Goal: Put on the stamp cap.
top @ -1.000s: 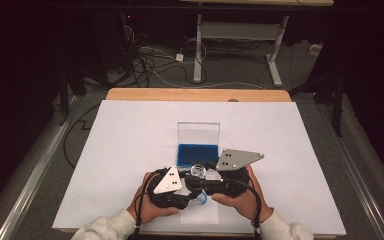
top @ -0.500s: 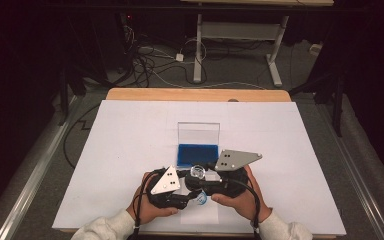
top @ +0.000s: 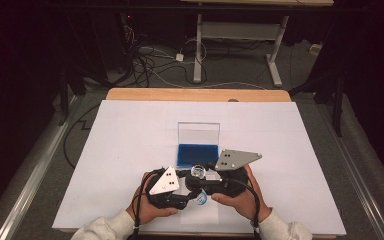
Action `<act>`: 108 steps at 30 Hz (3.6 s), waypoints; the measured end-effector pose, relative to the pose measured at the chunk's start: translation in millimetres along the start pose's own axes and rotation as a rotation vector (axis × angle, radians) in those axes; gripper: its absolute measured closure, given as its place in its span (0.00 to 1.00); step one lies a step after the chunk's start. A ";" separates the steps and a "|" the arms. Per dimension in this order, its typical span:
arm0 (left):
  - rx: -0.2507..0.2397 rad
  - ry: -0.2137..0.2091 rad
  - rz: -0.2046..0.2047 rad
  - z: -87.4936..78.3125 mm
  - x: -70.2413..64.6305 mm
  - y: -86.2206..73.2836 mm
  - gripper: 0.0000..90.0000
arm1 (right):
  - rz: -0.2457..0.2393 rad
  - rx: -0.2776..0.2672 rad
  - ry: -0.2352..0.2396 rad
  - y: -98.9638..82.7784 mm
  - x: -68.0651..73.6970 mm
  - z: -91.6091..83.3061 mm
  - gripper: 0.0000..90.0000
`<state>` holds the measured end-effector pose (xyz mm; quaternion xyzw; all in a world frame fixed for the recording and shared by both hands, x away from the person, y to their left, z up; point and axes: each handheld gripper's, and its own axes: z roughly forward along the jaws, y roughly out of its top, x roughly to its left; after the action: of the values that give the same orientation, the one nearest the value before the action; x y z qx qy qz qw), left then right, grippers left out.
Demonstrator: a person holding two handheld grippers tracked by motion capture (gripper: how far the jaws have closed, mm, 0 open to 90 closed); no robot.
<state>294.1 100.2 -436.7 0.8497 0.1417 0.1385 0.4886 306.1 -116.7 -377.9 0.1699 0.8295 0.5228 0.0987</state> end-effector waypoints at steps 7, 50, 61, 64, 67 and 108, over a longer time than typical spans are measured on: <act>-0.006 0.004 0.000 -0.4 -0.6 -0.1 0.41 | 0.002 0.000 0.004 -1.1 -0.6 0.7 0.63; 0.103 0.041 0.067 0.6 -3.7 2.0 0.41 | -0.020 0.072 0.012 -10.6 -0.5 8.6 0.63; 0.130 0.045 0.091 0.2 -5.5 3.5 0.41 | -0.009 0.088 0.039 -13.0 -2.6 9.3 0.63; 0.141 0.045 0.092 1.2 -5.7 3.4 0.41 | -0.019 0.096 0.036 -13.1 -1.1 10.4 0.63; 0.153 0.041 0.094 2.4 -6.2 3.0 0.41 | -0.042 0.112 0.026 -13.2 2.0 12.9 0.63; 0.136 0.041 0.087 -3.4 -6.3 4.6 0.41 | 0.054 0.033 0.112 -24.8 -7.3 10.9 0.63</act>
<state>287.5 98.4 -431.7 0.8832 0.1237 0.1672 0.4204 312.1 -120.2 -405.0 0.1643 0.8373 0.5202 0.0351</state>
